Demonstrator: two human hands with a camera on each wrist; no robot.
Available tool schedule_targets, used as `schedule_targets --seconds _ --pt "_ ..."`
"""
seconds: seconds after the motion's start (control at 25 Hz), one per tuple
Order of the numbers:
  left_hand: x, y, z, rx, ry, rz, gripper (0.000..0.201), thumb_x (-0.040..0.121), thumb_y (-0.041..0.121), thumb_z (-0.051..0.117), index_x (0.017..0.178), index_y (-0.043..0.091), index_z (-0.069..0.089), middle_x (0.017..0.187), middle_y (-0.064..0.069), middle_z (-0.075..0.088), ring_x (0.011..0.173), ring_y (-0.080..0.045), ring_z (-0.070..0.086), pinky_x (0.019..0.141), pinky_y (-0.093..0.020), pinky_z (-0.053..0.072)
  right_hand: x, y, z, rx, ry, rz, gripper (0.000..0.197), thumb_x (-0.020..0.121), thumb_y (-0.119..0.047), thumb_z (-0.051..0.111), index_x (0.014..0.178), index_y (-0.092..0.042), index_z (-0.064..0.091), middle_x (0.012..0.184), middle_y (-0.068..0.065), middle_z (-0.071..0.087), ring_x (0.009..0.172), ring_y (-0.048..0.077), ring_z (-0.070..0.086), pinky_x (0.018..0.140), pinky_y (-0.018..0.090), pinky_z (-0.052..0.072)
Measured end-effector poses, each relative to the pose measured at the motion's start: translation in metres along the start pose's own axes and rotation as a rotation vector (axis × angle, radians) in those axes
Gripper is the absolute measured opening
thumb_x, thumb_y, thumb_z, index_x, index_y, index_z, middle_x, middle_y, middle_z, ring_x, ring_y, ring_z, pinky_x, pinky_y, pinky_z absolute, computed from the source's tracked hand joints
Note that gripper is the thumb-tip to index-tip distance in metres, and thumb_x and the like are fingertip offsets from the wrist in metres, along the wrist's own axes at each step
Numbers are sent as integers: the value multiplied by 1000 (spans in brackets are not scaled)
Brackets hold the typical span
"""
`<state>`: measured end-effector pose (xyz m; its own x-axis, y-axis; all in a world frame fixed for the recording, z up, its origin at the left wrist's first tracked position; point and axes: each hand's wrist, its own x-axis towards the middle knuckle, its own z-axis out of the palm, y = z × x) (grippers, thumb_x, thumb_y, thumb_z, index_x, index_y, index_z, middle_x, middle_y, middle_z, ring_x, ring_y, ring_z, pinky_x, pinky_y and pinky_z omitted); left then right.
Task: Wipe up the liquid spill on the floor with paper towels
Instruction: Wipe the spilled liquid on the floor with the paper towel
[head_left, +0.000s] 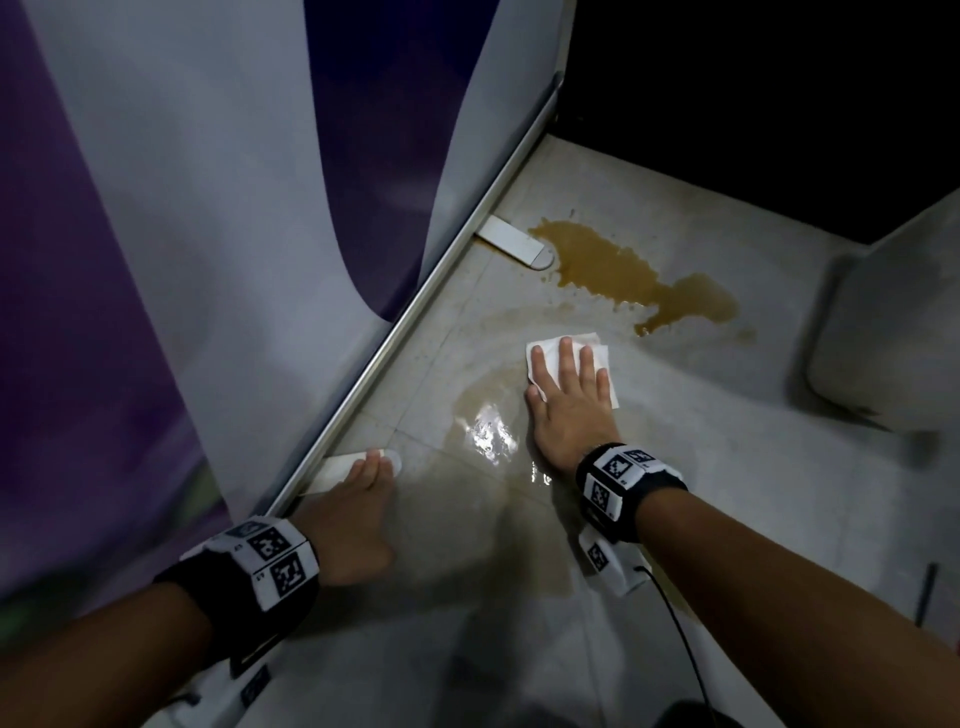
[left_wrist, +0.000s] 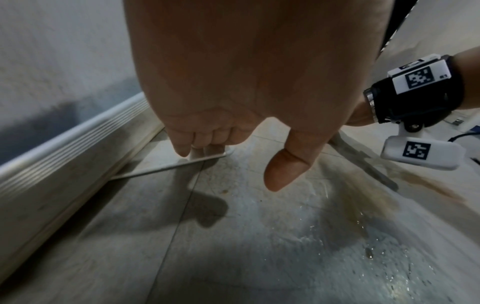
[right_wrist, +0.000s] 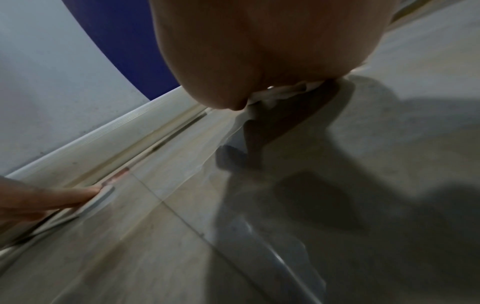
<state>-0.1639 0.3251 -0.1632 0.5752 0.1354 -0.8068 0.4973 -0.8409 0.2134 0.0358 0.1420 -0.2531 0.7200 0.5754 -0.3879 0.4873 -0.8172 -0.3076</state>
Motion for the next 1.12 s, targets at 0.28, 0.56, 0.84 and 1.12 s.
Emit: schedule_targets --seconds 0.28,0.56,0.84,1.12 --pt "-1 -3 -7 -25 -16 34 99 86 25 59 155 14 -12 163 -6 -17 151 -15 -9 120 -24 3 -8 -22 2 -36 -43 -159 56 106 -43 10 157 -33 -8 164 5 -20 149 30 -22 121 43 -12" --pt "-5 -8 -13 12 3 62 96 87 23 60 156 19 -7 164 -3 -9 151 -16 5 119 -23 11 -38 -71 47 -71 -57 -392 56 104 -40 20 158 -30 11 167 8 -1 152 33 -8 122 49 -5" --pt "2 -10 -17 53 -29 46 84 90 20 51 157 17 -1 165 -4 -4 151 -19 10 122 -33 15 -91 -86 85 -74 -63 -527 58 100 -44 28 156 -29 23 165 10 14 152 34 5 121 55 12" --pt "7 -8 -18 127 -66 18 79 92 18 47 157 16 2 165 -1 -2 151 -20 11 122 -39 16 -133 -44 100 -231 -99 -917 58 101 -46 35 156 -33 23 165 8 16 152 32 10 122 52 13"
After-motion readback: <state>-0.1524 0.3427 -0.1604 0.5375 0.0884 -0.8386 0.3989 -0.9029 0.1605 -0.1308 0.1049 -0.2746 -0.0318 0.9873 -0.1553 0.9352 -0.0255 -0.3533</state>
